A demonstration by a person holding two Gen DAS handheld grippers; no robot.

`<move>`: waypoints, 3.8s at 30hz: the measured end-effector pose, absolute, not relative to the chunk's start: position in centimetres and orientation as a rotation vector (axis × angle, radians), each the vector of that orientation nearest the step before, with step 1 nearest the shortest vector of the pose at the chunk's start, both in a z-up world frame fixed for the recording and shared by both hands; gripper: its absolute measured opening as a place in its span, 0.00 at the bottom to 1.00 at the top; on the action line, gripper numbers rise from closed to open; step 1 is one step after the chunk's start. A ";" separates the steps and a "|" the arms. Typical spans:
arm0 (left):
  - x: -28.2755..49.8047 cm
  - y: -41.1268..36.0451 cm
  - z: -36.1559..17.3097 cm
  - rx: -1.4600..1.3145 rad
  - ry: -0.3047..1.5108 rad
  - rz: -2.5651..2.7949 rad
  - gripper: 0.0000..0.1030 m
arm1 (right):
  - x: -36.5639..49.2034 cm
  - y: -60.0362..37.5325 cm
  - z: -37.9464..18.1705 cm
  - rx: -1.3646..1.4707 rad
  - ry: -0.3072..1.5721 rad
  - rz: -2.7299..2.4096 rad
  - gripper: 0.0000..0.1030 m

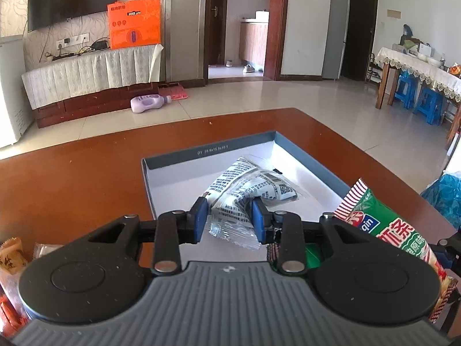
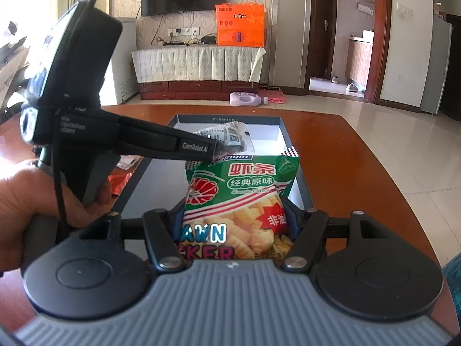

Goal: Organize snacks
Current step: 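Carry the green bag in the right tool while the left tool carries the silver bag over the grey box, then open the left tool to drop the silver bag while the right tool releases the green bag into the box, then grasp the brown-wrapped chocolate with the left tool while the right tool grasps the white pastry packet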

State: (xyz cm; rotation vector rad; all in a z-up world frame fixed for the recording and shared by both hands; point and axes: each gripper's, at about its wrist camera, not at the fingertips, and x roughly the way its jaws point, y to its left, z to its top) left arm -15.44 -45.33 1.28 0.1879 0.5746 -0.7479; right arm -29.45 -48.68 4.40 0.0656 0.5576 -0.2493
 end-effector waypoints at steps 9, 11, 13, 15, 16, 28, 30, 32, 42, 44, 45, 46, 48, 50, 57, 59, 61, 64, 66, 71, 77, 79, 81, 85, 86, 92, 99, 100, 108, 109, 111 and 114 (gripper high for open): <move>-15.7 -45.0 1.1 0.183 0.559 -0.750 0.50 | -28.9 -48.7 4.7 0.069 0.560 -0.253 0.64; -15.9 -44.9 1.1 0.182 0.548 -0.748 0.55 | -28.7 -48.8 4.5 0.080 0.559 -0.256 0.64; -16.0 -44.7 1.1 0.178 0.543 -0.746 0.62 | -28.7 -48.8 4.4 0.089 0.558 -0.256 0.64; -16.1 -44.5 1.1 0.172 0.540 -0.751 0.65 | -28.6 -48.8 4.2 0.088 0.557 -0.256 0.64; -16.2 -44.4 1.2 0.169 0.539 -0.755 0.66 | -28.6 -48.8 4.2 0.088 0.557 -0.256 0.64; -17.3 -42.6 1.6 0.175 0.494 -0.751 0.73 | -28.6 -48.2 4.3 0.079 0.525 -0.258 0.66; -17.6 -42.4 1.6 0.177 0.495 -0.749 0.73 | -28.6 -48.1 4.3 0.070 0.528 -0.265 0.66; -17.7 -42.4 1.7 0.176 0.490 -0.752 0.73 | -28.5 -47.8 4.2 0.056 0.531 -0.273 0.68; -19.2 -42.3 2.0 0.181 0.475 -0.782 0.73 | -28.9 -46.8 4.4 0.020 0.517 -0.281 0.72; -19.6 -41.9 2.1 0.167 0.471 -0.781 0.73 | -29.2 -46.6 4.6 0.007 0.504 -0.284 0.72; -19.9 -41.7 2.3 0.159 0.467 -0.782 0.74 | -29.4 -46.4 4.7 -0.005 0.495 -0.288 0.72; -20.1 -41.5 2.4 0.152 0.464 -0.784 0.74 | -29.6 -46.2 4.8 -0.015 0.487 -0.293 0.72; -20.7 -40.9 2.7 0.142 0.453 -0.786 0.75 | -30.0 -45.8 5.0 -0.035 0.472 -0.303 0.72; -21.4 -40.5 3.0 0.136 0.442 -0.784 0.77 | -30.4 -45.5 5.1 -0.049 0.458 -0.310 0.74; -23.1 -38.8 4.0 0.136 0.422 -0.761 0.80 | -31.1 -44.7 5.4 -0.066 0.441 -0.316 0.82; -23.3 -38.3 4.3 0.132 0.420 -0.750 0.80 | -31.2 -44.6 5.7 -0.059 0.428 -0.324 0.82; -23.4 -37.8 4.6 0.121 0.421 -0.740 0.80 | -31.4 -44.4 6.0 -0.052 0.416 -0.326 0.82; -23.9 -37.0 5.1 0.104 0.423 -0.732 0.80 | -31.6 -43.8 6.4 -0.069 0.399 -0.328 0.82; -24.5 -36.5 5.4 0.108 0.418 -0.730 0.80 | -31.9 -43.2 6.6 -0.082 0.388 -0.330 0.82; -25.9 -34.7 6.3 0.122 0.399 -0.725 0.80 | -32.9 -42.7 7.0 -0.070 0.362 -0.340 0.82; -27.1 -31.0 7.6 0.111 0.378 -0.706 0.80 | -33.7 -41.5 7.5 -0.051 0.327 -0.308 0.82; -27.3 -29.2 8.0 0.092 0.385 -0.687 0.80 | -33.6 -40.9 7.7 -0.053 0.317 -0.289 0.82; -27.5 -27.1 8.5 0.056 0.396 -0.665 0.80 | -33.4 -40.2 7.9 -0.045 0.302 -0.263 0.82; -27.8 -22.7 9.0 0.034 0.399 -0.584 0.80 | -32.8 -38.8 8.1 -0.030 0.288 -0.200 0.82; -27.7 -21.7 9.1 0.040 0.402 -0.564 0.80 | -32.5 -38.4 8.1 -0.031 0.289 -0.180 0.82; -27.1 -14.8 8.1 0.063 0.433 -0.455 0.80 | -30.5 -35.9 7.6 -0.036 0.335 -0.021 0.81; -25.8 -11.8 3.1 0.058 0.581 -0.375 0.80 | -27.6 -33.5 5.4 -0.074 0.495 0.036 0.80; -25.7 -12.1 2.9 0.085 0.578 -0.376 0.80 | -27.4 -33.6 5.3 -0.061 0.505 0.030 0.80; -24.7 -14.3 2.1 0.154 0.575 -0.505 0.79 | -27.0 -34.8 5.6 0.040 0.469 -0.081 0.79; -24.8 -14.7 2.0 0.166 0.585 -0.518 0.79 | -26.8 -35.1 5.6 0.063 0.462 -0.092 0.78; -24.6 -15.6 1.9 0.183 0.588 -0.551 0.79 | -26.3 -35.4 5.6 0.108 0.464 -0.094 0.77; -24.1 -16.3 1.7 0.182 0.618 -0.595 0.74 | -25.2 -34.6 5.1 0.112 0.498 -0.083 0.75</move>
